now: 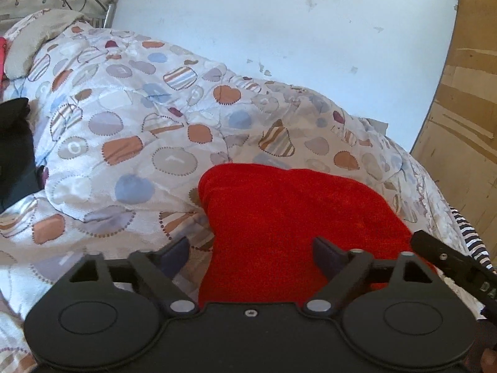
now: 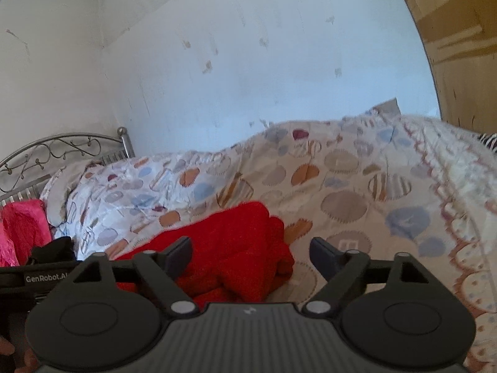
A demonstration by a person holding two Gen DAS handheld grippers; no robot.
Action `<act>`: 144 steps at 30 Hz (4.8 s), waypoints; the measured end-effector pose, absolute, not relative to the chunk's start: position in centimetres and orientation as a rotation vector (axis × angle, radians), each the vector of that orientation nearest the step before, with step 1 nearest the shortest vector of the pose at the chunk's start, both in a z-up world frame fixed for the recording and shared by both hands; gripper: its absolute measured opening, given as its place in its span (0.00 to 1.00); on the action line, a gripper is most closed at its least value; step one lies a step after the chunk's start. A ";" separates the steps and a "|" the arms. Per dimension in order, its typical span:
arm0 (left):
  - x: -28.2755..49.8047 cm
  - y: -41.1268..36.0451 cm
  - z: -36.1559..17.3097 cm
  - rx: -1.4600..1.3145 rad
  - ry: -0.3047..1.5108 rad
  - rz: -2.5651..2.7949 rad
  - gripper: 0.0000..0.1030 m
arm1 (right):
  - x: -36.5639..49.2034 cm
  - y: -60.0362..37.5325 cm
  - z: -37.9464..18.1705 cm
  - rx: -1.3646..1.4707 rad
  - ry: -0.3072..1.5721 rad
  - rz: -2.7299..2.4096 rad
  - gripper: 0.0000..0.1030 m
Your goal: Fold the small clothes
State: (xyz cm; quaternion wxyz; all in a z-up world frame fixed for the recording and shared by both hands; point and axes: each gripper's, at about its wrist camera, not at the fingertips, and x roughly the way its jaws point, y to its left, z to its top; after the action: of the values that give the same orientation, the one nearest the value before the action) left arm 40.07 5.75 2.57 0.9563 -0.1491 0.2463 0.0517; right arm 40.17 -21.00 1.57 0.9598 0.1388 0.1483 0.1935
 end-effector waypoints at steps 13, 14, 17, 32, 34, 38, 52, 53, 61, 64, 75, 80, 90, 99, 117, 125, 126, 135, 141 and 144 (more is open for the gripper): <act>31.5 3.5 8.3 -0.258 0.389 0.118 0.99 | 31.3 -24.5 6.6 0.257 0.155 0.367 1.00; 30.6 3.2 8.7 -0.249 0.378 0.119 0.99 | 30.6 -24.9 6.9 0.255 0.145 0.365 1.00; 27.8 2.4 9.6 -0.228 0.342 0.117 0.99 | 28.5 -26.0 7.4 0.249 0.119 0.359 1.00; 15.1 -1.0 10.1 -0.163 0.241 0.096 0.99 | 16.3 -29.3 7.6 0.177 0.041 0.340 1.00; 13.8 -1.2 9.9 -0.160 0.240 0.093 0.99 | 14.7 -29.2 7.5 0.159 0.028 0.333 1.00; 11.7 -1.3 9.3 -0.148 0.233 0.101 0.99 | 12.1 -28.9 7.3 0.141 0.015 0.330 1.00; 5.7 -0.7 5.4 -0.151 0.209 0.123 0.99 | 4.9 -28.2 3.7 0.105 -0.018 0.238 1.00; 5.4 -0.8 5.0 -0.148 0.206 0.123 0.99 | 4.4 -28.1 3.3 0.108 -0.022 0.222 1.00; 4.7 -1.2 2.7 -0.130 0.223 0.135 0.99 | 2.9 -27.6 0.7 0.063 -0.029 0.187 1.00; 4.4 -1.2 2.3 -0.112 0.210 0.141 0.99 | 2.8 -27.7 0.5 0.068 -0.036 0.183 1.00; 3.8 -0.7 1.6 -0.102 0.222 0.170 0.99 | 3.1 -27.9 -0.3 0.070 -0.010 0.178 1.00; 3.8 -0.8 1.5 -0.100 0.224 0.171 0.99 | 3.2 -28.0 -0.4 0.071 -0.005 0.180 1.00; 3.7 -0.8 1.5 -0.100 0.228 0.174 0.99 | 3.2 -27.9 -0.5 0.072 0.000 0.182 1.00; 3.7 -0.9 1.6 -0.100 0.227 0.174 0.99 | 3.2 -27.8 -0.6 0.071 0.003 0.183 1.00; 3.7 -0.9 1.5 -0.099 0.228 0.173 0.99 | 3.2 -27.8 -0.5 0.071 0.004 0.184 1.00; 3.7 -0.9 1.6 -0.099 0.229 0.173 0.99 | 3.2 -27.7 -0.7 0.071 0.007 0.185 1.00; 3.7 -0.9 1.6 -0.099 0.228 0.174 0.99 | 3.2 -27.7 -0.7 0.071 0.007 0.185 1.00; 3.7 -0.9 1.6 -0.099 0.229 0.173 0.99 | 3.2 -27.7 -0.6 0.070 0.007 0.186 1.00; 3.7 -0.9 1.6 -0.100 0.230 0.173 0.99 | 3.1 -27.7 -0.6 0.070 0.008 0.186 1.00; 3.7 -0.9 1.6 -0.100 0.230 0.173 0.99 | 3.1 -27.7 -0.6 0.070 0.008 0.186 1.00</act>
State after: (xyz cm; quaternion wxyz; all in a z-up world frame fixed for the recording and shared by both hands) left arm 3.67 -0.90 1.56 0.9884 -0.0499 0.1148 0.0860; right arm 3.14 -27.72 -0.60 0.9951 0.0352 0.0038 0.0927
